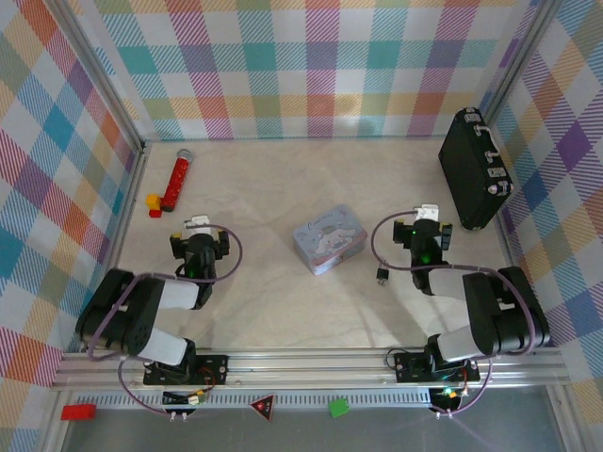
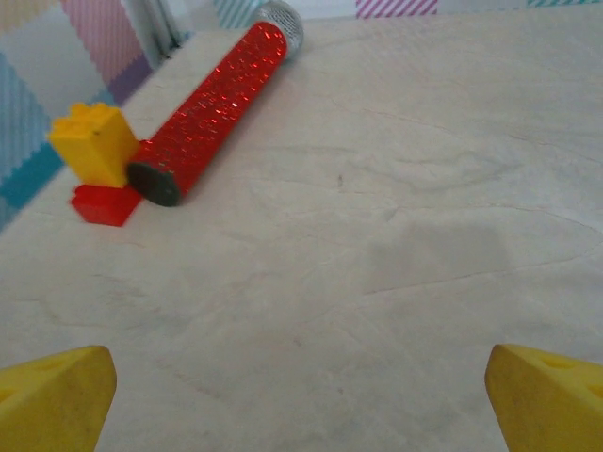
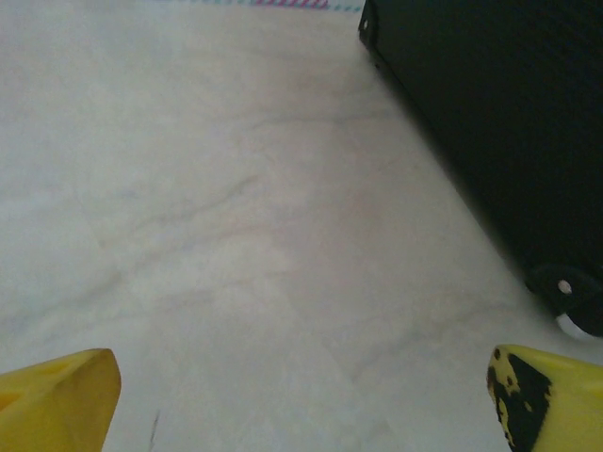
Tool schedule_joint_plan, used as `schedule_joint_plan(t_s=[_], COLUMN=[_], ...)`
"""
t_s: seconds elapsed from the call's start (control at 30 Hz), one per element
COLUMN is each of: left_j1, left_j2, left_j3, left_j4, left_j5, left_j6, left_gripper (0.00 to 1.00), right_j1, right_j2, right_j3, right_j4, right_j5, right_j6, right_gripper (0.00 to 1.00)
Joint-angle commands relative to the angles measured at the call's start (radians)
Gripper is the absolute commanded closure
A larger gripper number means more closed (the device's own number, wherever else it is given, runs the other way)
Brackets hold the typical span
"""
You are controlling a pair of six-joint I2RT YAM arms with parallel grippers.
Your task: Unlock the padlock with the key
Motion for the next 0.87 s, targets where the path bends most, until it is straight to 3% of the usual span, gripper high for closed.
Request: schedule_joint_plan(t_s=[0.0, 0.03, 0.1, 0.13, 0.83], left_j1=[0.049, 0.059, 0.073, 0.088, 0.102], left_j2=[0.061, 0.035, 0.071, 0.054, 0.061], left_j3=[0.032, 0.062, 0.104, 0.112, 0.114], left_j4=[0.142, 0.018, 0.010, -0.042, -0.033], left_j5=[0.153, 0.178, 0.180, 0.201, 0.212], left_j6=[-0.016, -0.032, -0.035, -0.056, -0.067], left_gripper=[0.00, 0.00, 0.00, 0.00, 0.00], right_j1=[-0.059, -0.061, -0.068, -0.083, -0.105], right_j2=[0.019, 0.039, 0.102, 0.077, 0.082], right_j3=[0.001, -0.001, 0.002, 0.021, 0.026], right_j4=[0.139, 0.166, 0.222, 0.140, 0.141], right_j5=[-0.241, -0.252, -0.262, -0.289, -0.304], right_j6=[0.009, 0.009, 0.010, 0.025, 0.039], right_gripper=[0.01, 0.01, 0.01, 0.01, 0.01])
